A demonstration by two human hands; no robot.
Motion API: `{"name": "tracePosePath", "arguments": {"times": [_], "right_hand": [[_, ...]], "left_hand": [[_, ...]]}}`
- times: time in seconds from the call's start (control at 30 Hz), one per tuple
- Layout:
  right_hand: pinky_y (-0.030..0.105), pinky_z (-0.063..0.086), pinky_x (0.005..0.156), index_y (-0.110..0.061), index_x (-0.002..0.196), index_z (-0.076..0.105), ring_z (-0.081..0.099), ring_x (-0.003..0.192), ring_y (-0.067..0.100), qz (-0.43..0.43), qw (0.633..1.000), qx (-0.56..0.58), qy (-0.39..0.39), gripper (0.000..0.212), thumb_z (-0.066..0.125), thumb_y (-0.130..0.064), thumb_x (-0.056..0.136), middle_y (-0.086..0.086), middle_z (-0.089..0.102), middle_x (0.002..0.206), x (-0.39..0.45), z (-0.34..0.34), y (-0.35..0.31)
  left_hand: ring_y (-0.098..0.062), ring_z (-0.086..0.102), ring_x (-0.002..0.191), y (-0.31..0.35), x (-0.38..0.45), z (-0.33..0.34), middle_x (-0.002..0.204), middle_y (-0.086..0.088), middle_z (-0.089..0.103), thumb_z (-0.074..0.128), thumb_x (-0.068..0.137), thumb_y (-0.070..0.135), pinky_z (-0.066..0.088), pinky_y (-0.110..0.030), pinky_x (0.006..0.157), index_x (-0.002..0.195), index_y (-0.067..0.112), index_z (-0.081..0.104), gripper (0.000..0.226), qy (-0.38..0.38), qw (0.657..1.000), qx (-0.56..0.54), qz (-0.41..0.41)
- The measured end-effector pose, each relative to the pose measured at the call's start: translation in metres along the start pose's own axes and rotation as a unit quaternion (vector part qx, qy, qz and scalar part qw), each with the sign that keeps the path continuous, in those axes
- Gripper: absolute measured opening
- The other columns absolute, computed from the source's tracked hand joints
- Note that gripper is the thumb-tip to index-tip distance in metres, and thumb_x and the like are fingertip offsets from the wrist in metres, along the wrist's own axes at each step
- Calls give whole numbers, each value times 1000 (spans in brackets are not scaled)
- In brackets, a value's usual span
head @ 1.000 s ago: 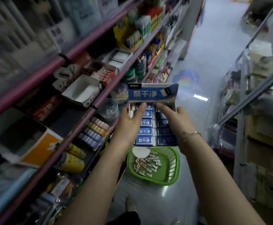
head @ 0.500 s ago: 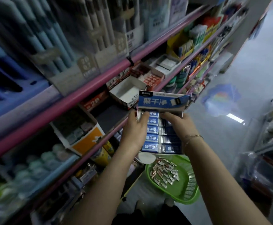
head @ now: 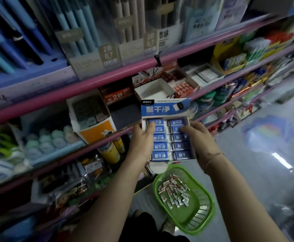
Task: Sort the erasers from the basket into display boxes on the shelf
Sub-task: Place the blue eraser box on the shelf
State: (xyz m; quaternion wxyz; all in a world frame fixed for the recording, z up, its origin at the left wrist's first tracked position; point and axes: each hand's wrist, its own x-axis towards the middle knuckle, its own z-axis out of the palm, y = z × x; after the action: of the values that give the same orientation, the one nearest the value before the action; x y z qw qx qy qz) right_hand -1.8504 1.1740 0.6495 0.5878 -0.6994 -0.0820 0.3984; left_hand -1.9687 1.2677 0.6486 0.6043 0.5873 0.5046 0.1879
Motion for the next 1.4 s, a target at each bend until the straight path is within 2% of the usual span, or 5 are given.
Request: {"name": "tracePosePath", "arguments": {"times": [0.9,1.0,1.1,1.2,1.4], "right_hand": [[32,51,58,-19,104,60,59,61,19,3,982,-102,-160,21,58,-5,89,5,64,79,73,62,-7],[40,52,63,-11,94,61,57,55,23,0,986,-96,-138,14,59,1,87,11,62,74,75,61,-8],[49,51,69,-7,83,61,56,54,27,-9,990,-96,-104,9,61,3,84,11,61,61,78,65,-5],[45,56,65,-5,76,63,61,51,24,-12,992,-107,-69,8,62,2,81,9,63,53,81,70,-4],[37,57,66,-11,60,65,67,55,23,-88,975,-202,-9,18,63,-13,79,3,65,48,87,79,-11]], "left_hand": [[-25,69,92,-10,30,-53,123,-13,61,60,92,28,59,-28,67,121,5,55,36,49,953,-227,-194],[-14,71,78,2,15,-69,102,-2,69,47,90,56,59,-37,74,110,16,63,47,-16,986,103,-127],[-6,62,83,15,0,-77,101,11,65,27,79,75,53,-28,73,100,29,62,61,78,855,503,100],[-16,22,141,24,11,-54,158,0,15,39,83,69,21,-29,110,148,21,21,83,23,823,532,198],[-32,-8,146,14,70,-29,158,-19,-12,38,102,33,2,-41,118,150,4,-8,72,-52,768,631,97]]}}
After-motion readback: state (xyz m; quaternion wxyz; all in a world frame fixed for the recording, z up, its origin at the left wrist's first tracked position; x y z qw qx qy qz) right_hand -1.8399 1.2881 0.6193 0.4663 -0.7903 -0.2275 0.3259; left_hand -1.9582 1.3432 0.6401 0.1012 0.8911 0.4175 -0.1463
